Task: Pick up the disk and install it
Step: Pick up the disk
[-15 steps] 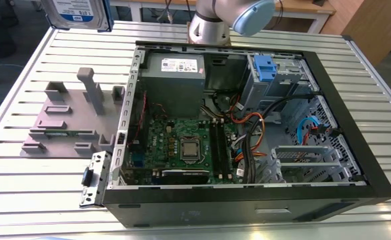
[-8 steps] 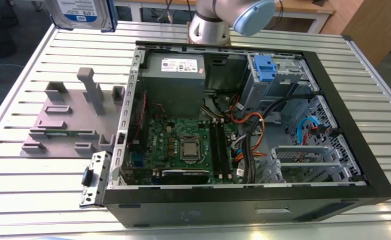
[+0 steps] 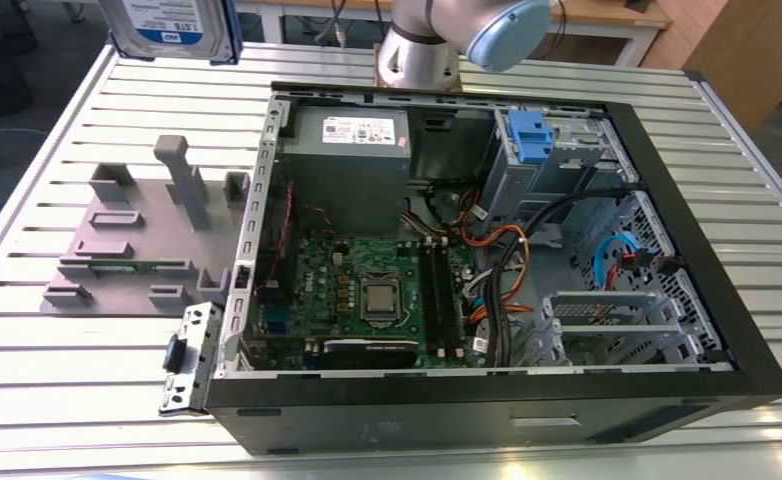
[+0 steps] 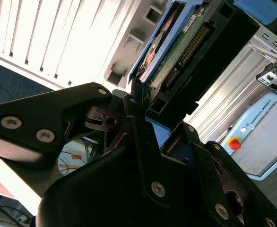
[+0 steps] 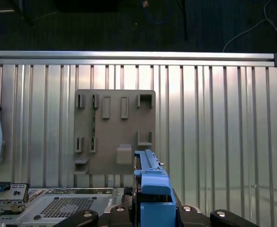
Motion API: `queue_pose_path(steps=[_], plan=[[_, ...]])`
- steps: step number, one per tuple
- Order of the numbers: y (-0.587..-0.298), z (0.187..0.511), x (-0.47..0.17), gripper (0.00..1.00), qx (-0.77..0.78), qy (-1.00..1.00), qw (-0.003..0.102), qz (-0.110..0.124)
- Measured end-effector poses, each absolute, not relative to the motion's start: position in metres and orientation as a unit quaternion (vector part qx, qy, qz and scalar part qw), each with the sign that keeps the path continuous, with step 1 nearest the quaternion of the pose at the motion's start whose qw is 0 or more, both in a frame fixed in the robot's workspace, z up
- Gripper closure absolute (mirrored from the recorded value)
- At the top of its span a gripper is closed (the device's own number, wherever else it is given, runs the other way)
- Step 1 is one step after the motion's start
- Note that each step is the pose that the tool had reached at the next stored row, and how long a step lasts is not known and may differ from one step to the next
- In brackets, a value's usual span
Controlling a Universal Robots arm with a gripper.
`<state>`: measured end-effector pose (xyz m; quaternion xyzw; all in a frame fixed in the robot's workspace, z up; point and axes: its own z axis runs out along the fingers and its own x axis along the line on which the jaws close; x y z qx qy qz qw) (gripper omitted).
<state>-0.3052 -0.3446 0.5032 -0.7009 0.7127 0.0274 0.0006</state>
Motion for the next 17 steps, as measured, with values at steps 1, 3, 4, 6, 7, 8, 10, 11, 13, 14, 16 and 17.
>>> queue_pose_path(steps=[1,3,4,6,7,8,10,11,13,14,16,17], plan=[[-0.345,0.503,-0.304,0.63,-0.701,0.713,0.001,0.027],[-0.345,0.503,-0.302,0.63,-0.701,0.713,0.001,0.027],[-0.345,0.503,-0.302,0.63,-0.701,0.713,0.001,0.027],[-0.345,0.503,-0.300,0.63,-0.701,0.713,0.001,0.027],[-0.345,0.503,-0.299,0.63,-0.701,0.713,0.001,0.027],[-0.345,0.503,-0.298,0.63,-0.701,0.713,0.001,0.027],[-0.345,0.503,-0.296,0.63,-0.701,0.713,0.001,0.027],[-0.345,0.503,-0.296,0.63,-0.701,0.713,0.001,0.027],[-0.345,0.503,-0.294,0.63,-0.701,0.713,0.001,0.027],[-0.345,0.503,-0.293,0.63,-0.701,0.713,0.001,0.027],[-0.345,0.503,-0.291,0.63,-0.701,0.713,0.001,0.027],[-0.345,0.503,-0.290,0.63,-0.701,0.713,0.001,0.027]])
